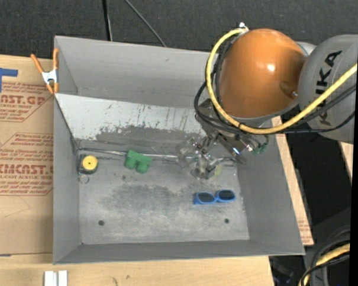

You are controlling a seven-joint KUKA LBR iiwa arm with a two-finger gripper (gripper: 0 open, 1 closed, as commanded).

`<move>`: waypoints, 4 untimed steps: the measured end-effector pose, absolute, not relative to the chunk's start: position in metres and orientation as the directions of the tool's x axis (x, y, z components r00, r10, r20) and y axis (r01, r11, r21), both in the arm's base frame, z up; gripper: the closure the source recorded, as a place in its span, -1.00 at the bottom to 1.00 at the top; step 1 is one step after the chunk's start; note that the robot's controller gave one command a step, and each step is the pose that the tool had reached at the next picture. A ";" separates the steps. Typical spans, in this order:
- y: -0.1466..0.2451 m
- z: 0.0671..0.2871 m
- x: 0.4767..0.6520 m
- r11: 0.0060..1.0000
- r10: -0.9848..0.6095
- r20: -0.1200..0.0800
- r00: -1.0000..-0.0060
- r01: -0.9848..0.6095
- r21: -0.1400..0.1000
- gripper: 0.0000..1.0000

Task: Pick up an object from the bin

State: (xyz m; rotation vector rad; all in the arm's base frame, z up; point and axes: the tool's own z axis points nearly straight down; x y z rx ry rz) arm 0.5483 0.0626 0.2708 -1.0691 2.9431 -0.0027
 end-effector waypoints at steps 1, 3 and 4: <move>0.062 0.244 0.567 0.721 -0.693 -0.002 -0.721 -0.693 0.000 1.00; 0.097 0.136 0.588 0.749 -0.663 0.000 -0.749 -0.663 0.005 1.00; 0.068 0.336 0.596 0.745 -0.667 -0.011 -0.745 -0.667 -0.007 1.00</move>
Offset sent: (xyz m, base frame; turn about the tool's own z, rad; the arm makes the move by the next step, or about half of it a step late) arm 0.0181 -0.0013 -0.0258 -0.0695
